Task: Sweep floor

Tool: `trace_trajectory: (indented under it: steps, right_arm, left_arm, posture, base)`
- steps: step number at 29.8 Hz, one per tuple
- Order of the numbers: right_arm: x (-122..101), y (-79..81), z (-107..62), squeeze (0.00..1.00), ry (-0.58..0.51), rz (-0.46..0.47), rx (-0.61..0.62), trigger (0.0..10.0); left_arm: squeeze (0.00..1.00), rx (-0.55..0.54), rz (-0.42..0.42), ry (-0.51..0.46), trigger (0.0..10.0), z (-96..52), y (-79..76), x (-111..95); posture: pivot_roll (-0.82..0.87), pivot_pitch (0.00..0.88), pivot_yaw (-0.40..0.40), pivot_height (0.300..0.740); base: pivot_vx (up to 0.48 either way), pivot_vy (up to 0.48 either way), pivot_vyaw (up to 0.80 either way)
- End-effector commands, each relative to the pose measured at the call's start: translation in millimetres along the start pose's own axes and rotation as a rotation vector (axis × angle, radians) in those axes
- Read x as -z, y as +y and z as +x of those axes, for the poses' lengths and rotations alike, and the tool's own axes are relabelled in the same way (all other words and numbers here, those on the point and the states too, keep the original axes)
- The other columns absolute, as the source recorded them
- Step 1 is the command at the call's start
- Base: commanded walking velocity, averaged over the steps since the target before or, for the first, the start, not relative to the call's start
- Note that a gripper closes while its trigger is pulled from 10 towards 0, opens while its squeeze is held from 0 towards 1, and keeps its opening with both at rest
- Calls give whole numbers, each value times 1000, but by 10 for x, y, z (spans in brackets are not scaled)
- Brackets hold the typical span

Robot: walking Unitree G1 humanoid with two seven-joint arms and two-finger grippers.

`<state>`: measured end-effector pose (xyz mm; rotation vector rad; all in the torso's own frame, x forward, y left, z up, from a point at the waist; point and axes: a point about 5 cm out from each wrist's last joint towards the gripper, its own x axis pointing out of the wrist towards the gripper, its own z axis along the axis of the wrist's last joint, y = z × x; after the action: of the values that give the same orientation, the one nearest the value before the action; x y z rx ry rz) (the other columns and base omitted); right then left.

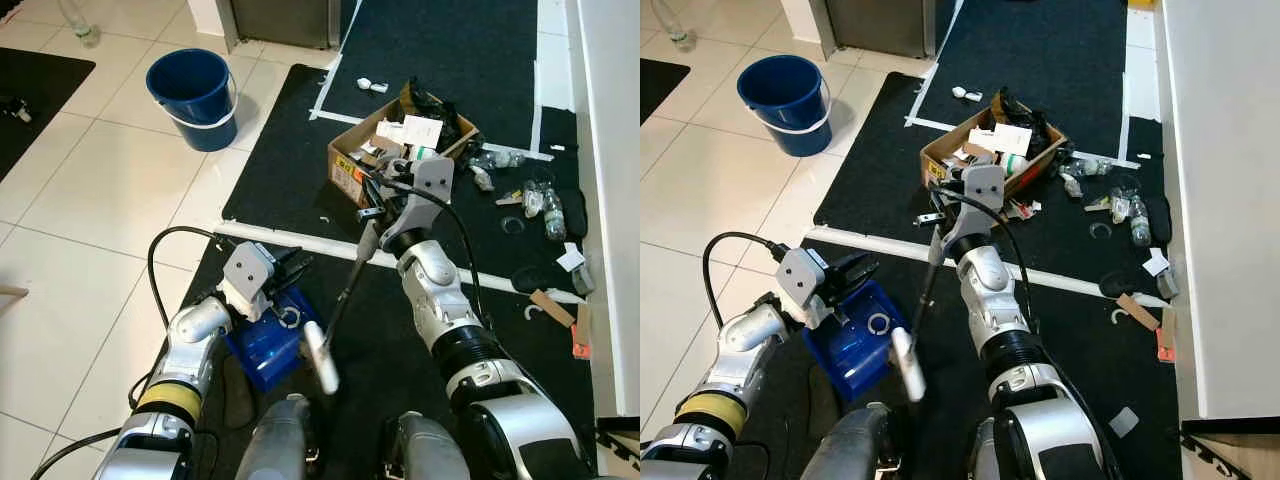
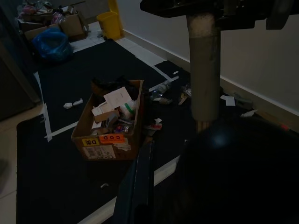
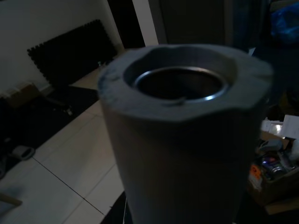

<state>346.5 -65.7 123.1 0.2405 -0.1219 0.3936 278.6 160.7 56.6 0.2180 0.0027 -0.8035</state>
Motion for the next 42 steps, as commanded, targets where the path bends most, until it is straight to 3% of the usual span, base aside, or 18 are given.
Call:
trace_trajectory:
  steps: [1,8,15,18,22,26,29,33,34,35,36,38,39,42]
  right_arm:
    - [4,191,30,0,-29,81,-11,10000]
    - [-14,152,30,0,-42,177,13,10000]
    - [-115,-19,58,0,-94,333,81,10000]
    - [-136,-50,62,0,-107,359,95,10000]
    - [-277,-231,81,0,-180,456,158,10000]
    - [-352,-354,72,0,-213,461,193,10000]
    - [-407,-449,57,0,-233,434,219,10000]
    - [-529,-625,24,0,-266,291,285,10000]
    - [-566,-666,18,0,-266,218,298,10000]
    - [-574,-671,17,0,-265,202,297,10000]
    - [-592,-687,14,0,-255,116,306,10000]
    - [-596,-691,12,0,-254,96,309,10000]
    - [-602,-709,4,0,-246,31,324,10000]
    - [-612,-731,-5,0,-241,-32,341,10000]
  left_arm:
    - [0,92,-192,167,10000,-112,-332,392]
    - [0,37,-202,181,10000,-161,-302,448]
    - [0,-93,-268,161,10000,-191,-234,484]
    - [0,-112,-277,156,10000,-190,-229,487]
    - [0,-190,-309,118,10000,-193,-216,486]
    - [0,-214,-306,115,10000,-208,-209,494]
    - [0,-238,-299,114,10000,-226,-193,501]
    - [0,-256,-283,125,10000,-264,-172,515]
    - [0,-265,-277,128,10000,-277,-161,518]
    - [0,-268,-276,128,10000,-279,-158,518]
    - [0,-284,-271,127,10000,-290,-140,517]
    - [0,-286,-269,126,10000,-291,-138,516]
    - [0,-298,-264,122,10000,-291,-132,511]
    - [0,-308,-259,117,10000,-291,-131,507]
  posture:
    - [123,171,-38,740]
    - [119,165,-42,740]
    - [121,153,-43,740]
    - [121,154,-43,740]
    - [121,158,-40,740]
    - [122,160,-40,740]
    - [122,160,-40,740]
    - [126,165,-41,740]
    - [127,165,-42,740]
    - [127,165,-42,740]
    - [128,166,-44,740]
    - [129,167,-46,740]
    - [133,166,-48,740]
    - [136,167,-50,740]
  base:
    - [0,0,0]
    - [0,0,0]
    - [0,0,0]
    - [0,0,0]
    - [0,0,0]
    - [0,0,0]
    - [0,0,0]
    - [0,0,0]
    - [0,0,0]
    - [0,0,0]
    - [0,0,0]
    - [0,0,0]
    - [0,0,0]
    - [0,0,0]
